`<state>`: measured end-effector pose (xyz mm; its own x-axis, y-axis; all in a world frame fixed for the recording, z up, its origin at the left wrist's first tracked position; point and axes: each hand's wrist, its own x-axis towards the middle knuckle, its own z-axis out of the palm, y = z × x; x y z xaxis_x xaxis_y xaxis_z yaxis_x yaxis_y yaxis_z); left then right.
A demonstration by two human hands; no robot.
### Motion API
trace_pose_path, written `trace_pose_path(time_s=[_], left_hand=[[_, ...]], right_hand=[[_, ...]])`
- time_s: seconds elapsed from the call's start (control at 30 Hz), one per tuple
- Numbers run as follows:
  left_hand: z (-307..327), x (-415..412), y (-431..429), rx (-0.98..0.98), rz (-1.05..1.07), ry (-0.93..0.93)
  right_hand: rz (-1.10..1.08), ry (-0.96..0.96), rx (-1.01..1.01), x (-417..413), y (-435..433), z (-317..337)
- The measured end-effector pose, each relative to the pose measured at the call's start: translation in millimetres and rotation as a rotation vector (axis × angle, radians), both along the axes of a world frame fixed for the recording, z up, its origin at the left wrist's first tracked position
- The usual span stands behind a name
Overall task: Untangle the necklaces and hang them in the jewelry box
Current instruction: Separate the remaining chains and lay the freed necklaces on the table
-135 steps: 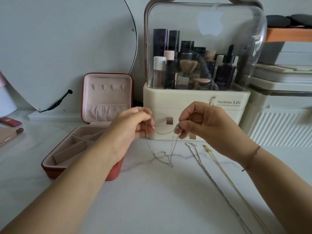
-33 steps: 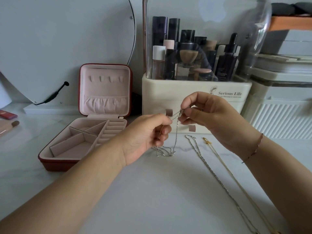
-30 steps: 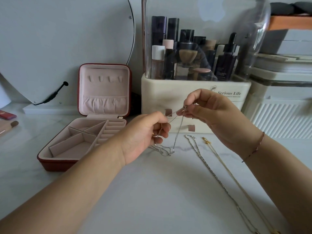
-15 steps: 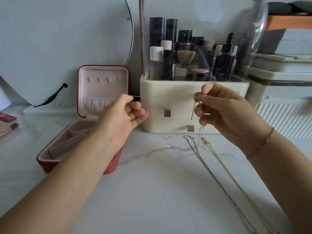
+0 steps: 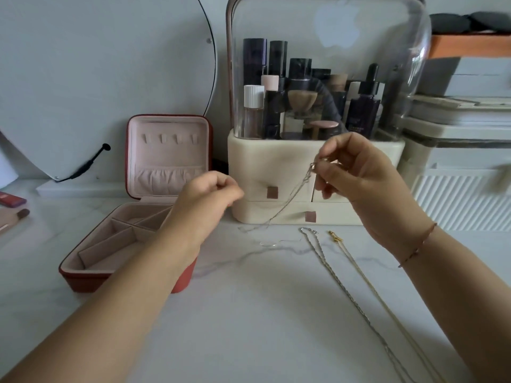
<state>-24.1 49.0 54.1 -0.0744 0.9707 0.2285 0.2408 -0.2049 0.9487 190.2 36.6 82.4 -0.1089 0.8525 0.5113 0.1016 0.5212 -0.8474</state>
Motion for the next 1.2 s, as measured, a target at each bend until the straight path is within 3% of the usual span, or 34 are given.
trace_pose_path(time_s=[0.13,0.3,0.43,0.83,0.93,1.2], left_hand=[[-6.9,13.7,-7.8,0.025,-0.087,0.157],[-7.3,21.8,-10.4,-0.015,-0.332,-0.092],[-7.1,24.1,-12.2,-0.095,-0.43,-0.204],[-7.5,25.7,-11.9,-0.058,-0.336,-0.169],[-8.7,27.3,-12.8,0.033,-0.297,-0.073],[-8.5,28.2,-13.8,0.012,-0.335,-0.087]], right_hand=[[0.061,-0.08,-0.007,-7.4,-3.1,-2.7],[0.058,-0.179,-0.068,-12.2,-4.5,-7.2],[0.117,-0.153,-0.077,-14.5,-4.0,-7.1],[0.101,-0.246,-0.099,-13.8,-4.1,-7.4],[0.137,-0.218,-0.137,-17.2,-4.2,-8.4],[0.194,-0.115,-0.282,-15.5,-2.2,-9.0]])
